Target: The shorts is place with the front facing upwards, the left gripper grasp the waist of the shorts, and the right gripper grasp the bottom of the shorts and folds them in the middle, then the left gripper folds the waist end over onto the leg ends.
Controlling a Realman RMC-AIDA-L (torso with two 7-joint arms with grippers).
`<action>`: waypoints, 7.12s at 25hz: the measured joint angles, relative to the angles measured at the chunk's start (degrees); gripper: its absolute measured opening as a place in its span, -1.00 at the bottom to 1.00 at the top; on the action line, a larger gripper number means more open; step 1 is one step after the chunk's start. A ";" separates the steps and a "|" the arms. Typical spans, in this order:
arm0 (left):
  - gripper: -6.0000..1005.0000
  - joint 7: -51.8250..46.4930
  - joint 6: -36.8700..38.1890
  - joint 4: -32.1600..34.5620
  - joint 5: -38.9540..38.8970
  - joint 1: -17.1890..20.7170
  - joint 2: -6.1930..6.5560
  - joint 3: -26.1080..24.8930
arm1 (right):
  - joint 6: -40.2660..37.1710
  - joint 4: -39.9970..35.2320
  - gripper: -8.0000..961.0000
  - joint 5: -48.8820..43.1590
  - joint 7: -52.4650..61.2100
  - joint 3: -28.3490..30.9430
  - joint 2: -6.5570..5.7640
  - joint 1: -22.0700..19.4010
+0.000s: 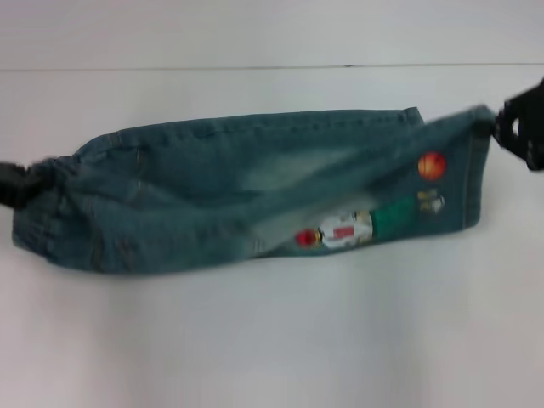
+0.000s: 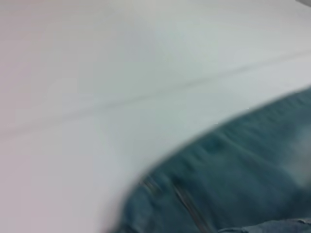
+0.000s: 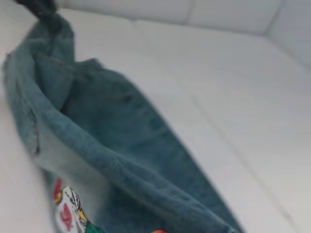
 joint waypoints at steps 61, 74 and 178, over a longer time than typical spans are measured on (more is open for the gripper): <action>0.46 0.51 -34.22 -9.04 -7.12 -0.28 -0.37 11.83 | 50.38 22.58 0.47 10.70 -0.68 -20.31 -0.20 3.73; 0.77 28.65 -9.50 -16.40 -33.49 11.81 -0.53 1.33 | 8.66 22.50 0.77 26.10 -19.34 -8.15 -0.15 -7.95; -0.93 -6.93 6.56 11.01 -24.53 -11.92 0.35 12.52 | 46.21 87.20 -0.99 26.48 -69.66 17.32 1.42 24.14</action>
